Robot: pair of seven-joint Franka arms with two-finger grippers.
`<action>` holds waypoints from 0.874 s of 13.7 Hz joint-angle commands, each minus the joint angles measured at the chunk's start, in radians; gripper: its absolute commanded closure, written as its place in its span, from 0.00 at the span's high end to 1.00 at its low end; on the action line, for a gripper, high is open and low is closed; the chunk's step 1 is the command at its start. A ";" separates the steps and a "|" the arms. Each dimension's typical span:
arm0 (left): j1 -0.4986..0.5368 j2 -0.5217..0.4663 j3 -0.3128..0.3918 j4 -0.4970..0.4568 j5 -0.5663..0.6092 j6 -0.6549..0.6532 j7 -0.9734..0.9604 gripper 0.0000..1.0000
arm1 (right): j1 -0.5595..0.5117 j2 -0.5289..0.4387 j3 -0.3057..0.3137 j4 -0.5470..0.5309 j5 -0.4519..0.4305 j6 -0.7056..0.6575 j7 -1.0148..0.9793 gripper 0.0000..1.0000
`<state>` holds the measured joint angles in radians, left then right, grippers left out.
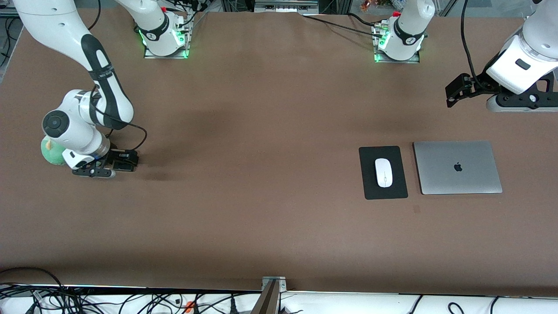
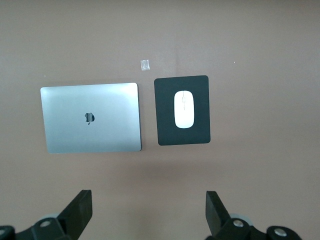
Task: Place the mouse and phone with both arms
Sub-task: 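Lower the phone beside the plush toy and open the right gripper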
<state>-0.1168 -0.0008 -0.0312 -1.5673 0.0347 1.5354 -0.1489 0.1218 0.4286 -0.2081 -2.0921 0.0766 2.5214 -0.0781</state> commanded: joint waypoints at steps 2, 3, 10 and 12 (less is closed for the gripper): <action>-0.007 -0.013 0.011 -0.016 -0.019 0.012 0.012 1.00 | -0.005 -0.079 0.006 0.038 0.025 -0.129 -0.022 1.00; -0.007 -0.015 0.011 -0.016 -0.019 0.012 0.012 1.00 | -0.005 -0.093 0.006 0.062 0.025 -0.183 -0.019 1.00; -0.007 -0.015 0.011 -0.016 -0.019 0.012 0.012 1.00 | -0.004 -0.325 0.007 0.084 0.012 -0.423 -0.020 1.00; -0.007 -0.015 0.011 -0.016 -0.019 0.012 0.012 1.00 | -0.004 -0.388 0.007 0.084 0.006 -0.473 -0.020 1.00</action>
<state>-0.1168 -0.0008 -0.0307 -1.5680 0.0347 1.5354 -0.1489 0.1225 0.1224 -0.2072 -1.9874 0.0794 2.0999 -0.0825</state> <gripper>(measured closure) 0.000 0.000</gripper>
